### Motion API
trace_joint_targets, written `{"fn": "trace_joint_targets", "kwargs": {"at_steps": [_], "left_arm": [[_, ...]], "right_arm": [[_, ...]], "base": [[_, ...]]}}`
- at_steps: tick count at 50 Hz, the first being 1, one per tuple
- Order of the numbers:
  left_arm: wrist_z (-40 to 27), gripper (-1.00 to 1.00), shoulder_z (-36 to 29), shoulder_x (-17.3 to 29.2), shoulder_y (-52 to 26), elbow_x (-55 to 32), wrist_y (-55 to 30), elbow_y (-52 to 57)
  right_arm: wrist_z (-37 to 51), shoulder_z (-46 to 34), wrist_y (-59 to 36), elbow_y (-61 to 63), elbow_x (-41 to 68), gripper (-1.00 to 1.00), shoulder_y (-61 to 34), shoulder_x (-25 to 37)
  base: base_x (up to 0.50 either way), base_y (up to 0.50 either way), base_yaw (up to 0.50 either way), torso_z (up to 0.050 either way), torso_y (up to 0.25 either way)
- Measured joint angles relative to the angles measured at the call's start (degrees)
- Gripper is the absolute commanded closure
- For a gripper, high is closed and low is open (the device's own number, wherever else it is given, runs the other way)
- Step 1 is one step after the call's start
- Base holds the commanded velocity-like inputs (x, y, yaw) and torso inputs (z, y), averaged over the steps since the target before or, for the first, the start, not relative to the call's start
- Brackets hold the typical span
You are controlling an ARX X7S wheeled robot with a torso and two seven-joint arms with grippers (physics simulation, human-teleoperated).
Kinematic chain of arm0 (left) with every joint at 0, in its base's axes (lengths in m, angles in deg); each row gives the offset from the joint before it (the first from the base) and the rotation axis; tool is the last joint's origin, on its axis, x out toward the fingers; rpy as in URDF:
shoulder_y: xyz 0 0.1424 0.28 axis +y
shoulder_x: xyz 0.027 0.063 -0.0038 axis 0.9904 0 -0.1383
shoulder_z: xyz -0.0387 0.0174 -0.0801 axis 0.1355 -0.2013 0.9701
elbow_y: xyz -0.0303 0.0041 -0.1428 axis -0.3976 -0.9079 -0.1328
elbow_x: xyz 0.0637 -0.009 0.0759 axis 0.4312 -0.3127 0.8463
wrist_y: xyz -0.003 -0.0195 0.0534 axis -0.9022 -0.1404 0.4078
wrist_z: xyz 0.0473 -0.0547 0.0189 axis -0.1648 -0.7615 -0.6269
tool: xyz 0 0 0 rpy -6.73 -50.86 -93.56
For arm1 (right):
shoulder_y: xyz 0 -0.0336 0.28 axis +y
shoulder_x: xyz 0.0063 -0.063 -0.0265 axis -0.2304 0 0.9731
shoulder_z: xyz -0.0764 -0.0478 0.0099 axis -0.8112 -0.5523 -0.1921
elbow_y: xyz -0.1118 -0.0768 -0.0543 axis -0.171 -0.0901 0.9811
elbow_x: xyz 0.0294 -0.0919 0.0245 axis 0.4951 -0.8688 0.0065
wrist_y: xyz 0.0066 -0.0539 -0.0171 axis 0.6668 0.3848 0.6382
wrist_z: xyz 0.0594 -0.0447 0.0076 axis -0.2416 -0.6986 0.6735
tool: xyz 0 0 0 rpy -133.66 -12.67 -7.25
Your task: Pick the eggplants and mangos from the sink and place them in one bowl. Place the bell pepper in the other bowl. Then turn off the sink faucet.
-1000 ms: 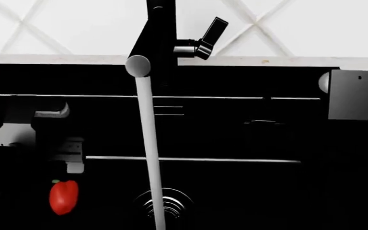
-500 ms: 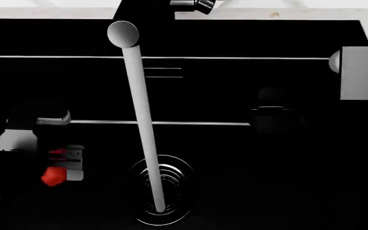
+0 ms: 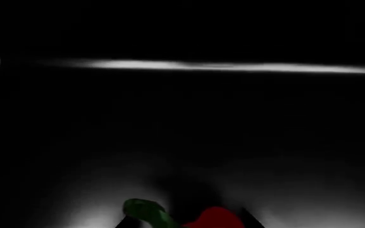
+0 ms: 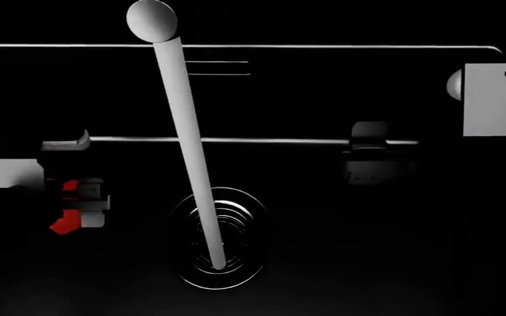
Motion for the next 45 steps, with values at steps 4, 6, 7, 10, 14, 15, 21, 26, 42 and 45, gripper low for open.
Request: {"fn": "trace_joint_targets", "kwargs": {"at_steps": [4,6,7,10,14,15,21,26,42,45], "left_arm": [[-0.2,1.0,0.11,0.12,-0.03,-0.21,-0.12,0.05],[-0.32,1.0,-0.02,0.25,-0.03,-0.33,-0.07,0.27],[-0.45,1.0,-0.12,0.4,-0.01,-0.43,0.0,0.56],[-1.12,1.0,-0.54,1.28,0.21,-1.25,0.31,2.44],[-2.56,1.0,-0.73,2.91,0.37,-2.21,0.92,6.09],[-2.94,1.0,-0.76,3.31,0.36,-2.37,1.07,6.99],[-4.86,1.0,-0.91,5.44,-0.03,-2.96,1.7,11.8],[-6.16,1.0,-0.92,6.84,-0.38,-3.13,2.12,15.14],[-12.52,1.0,0.21,13.75,-1.16,-3.72,3.83,29.38],[-14.15,1.0,0.48,15.51,-1.51,-3.43,4.42,33.08]], "right_arm": [[0.0,-0.04,0.03,0.04,0.04,-1.0,0.07,0.02],[0.06,0.0,0.01,0.14,0.12,-1.0,0.15,0.07],[0.09,0.03,0.0,0.2,0.15,-1.0,0.2,0.1],[0.18,0.06,-0.03,0.33,0.28,-1.0,0.41,0.16],[0.32,0.16,-0.09,0.53,0.41,-1.0,0.56,0.27],[0.33,0.17,-0.07,0.54,0.42,-1.0,0.58,0.29],[0.31,0.11,0.09,0.41,0.37,-1.0,0.7,0.3],[0.33,0.09,0.19,0.25,0.35,-1.0,0.74,0.3],[0.53,0.15,0.52,-0.08,0.34,-1.0,0.96,0.33],[0.49,0.12,0.73,-0.2,0.24,-1.0,1.03,0.28]], "base": [[0.0,0.0,0.0,0.0,-0.004],[0.0,0.0,0.0,0.0,0.0],[0.0,0.0,0.0,0.0,0.0],[0.0,0.0,0.0,0.0,0.202],[0.0,0.0,0.0,0.0,0.25],[0.0,0.0,0.0,0.0,0.25],[0.0,0.0,0.0,0.002,0.25],[0.0,0.0,0.0,0.002,0.25],[0.0,0.0,0.0,0.002,0.25],[-0.01,0.0,0.0,0.003,0.25]]}}
